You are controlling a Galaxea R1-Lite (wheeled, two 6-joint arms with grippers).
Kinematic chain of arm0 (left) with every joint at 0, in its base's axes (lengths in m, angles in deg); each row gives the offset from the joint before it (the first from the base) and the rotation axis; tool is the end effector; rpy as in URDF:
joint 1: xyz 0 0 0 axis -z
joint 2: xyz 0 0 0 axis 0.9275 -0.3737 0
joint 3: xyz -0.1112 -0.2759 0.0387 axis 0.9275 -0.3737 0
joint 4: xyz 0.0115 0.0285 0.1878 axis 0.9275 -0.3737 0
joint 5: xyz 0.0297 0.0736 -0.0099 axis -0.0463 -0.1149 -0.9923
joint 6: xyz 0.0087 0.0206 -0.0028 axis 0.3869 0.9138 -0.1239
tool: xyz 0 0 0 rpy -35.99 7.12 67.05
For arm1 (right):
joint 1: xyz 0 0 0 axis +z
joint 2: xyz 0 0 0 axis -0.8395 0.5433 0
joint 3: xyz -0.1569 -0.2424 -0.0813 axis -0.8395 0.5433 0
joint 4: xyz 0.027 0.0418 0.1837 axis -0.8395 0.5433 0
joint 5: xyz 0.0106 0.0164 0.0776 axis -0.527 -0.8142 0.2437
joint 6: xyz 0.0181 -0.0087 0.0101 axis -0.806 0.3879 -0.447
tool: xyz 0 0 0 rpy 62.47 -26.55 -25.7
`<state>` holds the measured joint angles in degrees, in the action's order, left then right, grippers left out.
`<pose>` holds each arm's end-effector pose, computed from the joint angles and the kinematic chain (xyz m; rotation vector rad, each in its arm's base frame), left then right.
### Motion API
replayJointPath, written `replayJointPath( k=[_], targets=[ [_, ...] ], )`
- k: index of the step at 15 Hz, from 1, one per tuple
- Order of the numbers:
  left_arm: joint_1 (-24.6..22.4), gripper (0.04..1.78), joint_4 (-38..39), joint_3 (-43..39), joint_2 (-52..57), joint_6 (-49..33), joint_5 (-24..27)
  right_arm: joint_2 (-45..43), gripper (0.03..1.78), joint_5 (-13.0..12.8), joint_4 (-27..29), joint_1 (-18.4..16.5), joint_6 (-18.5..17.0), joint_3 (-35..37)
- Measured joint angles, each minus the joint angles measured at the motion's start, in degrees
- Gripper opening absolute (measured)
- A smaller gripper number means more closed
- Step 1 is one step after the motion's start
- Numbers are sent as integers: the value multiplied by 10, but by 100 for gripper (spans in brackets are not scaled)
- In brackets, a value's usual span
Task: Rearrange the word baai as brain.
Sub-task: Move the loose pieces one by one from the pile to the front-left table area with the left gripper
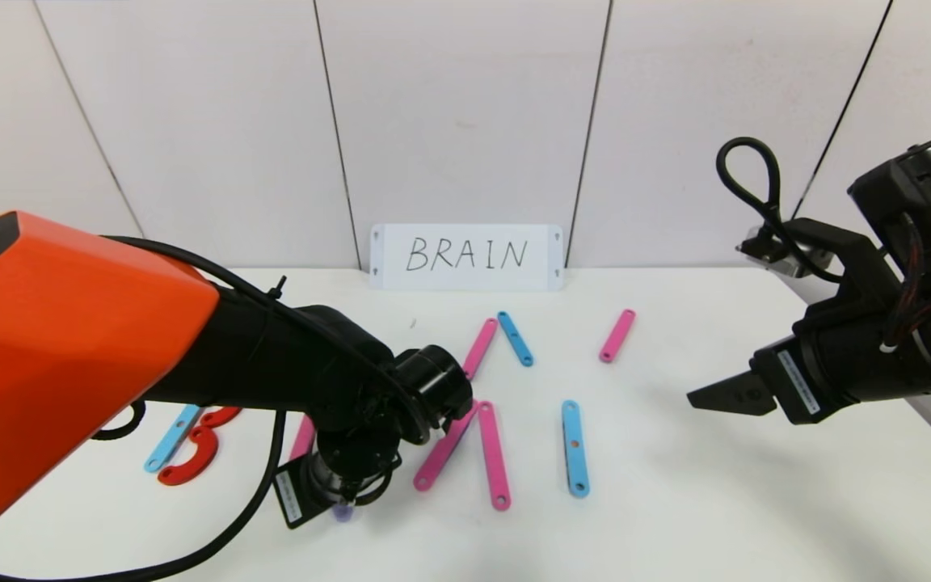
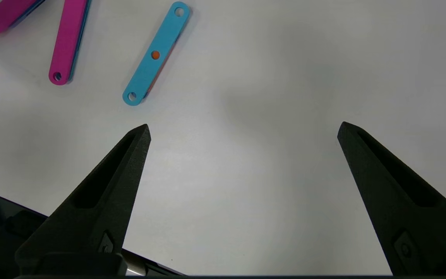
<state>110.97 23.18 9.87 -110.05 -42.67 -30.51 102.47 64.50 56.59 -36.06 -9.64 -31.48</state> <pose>0.2477 -0.2152 0.1037 -0.3412 1.0073 0.5853 0.2203 0.0857 0.2319 -0.1840 0.8888 0.3897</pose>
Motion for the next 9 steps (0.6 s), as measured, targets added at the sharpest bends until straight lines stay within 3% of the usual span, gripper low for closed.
replayJointPath(
  k=[5, 7, 9],
  targets=[
    [0, 37, 0, 0, -4, 1, -1, 0, 170, 0, 0, 0, 0, 0],
    [1, 56, 1, 0, -4, 1, -1, 0, 170, 0, 0, 1, 1, 0],
    [2, 87, 2, 0, -4, 1, -1, 0, 170, 0, 0, 1, 2, 1]
  ],
)
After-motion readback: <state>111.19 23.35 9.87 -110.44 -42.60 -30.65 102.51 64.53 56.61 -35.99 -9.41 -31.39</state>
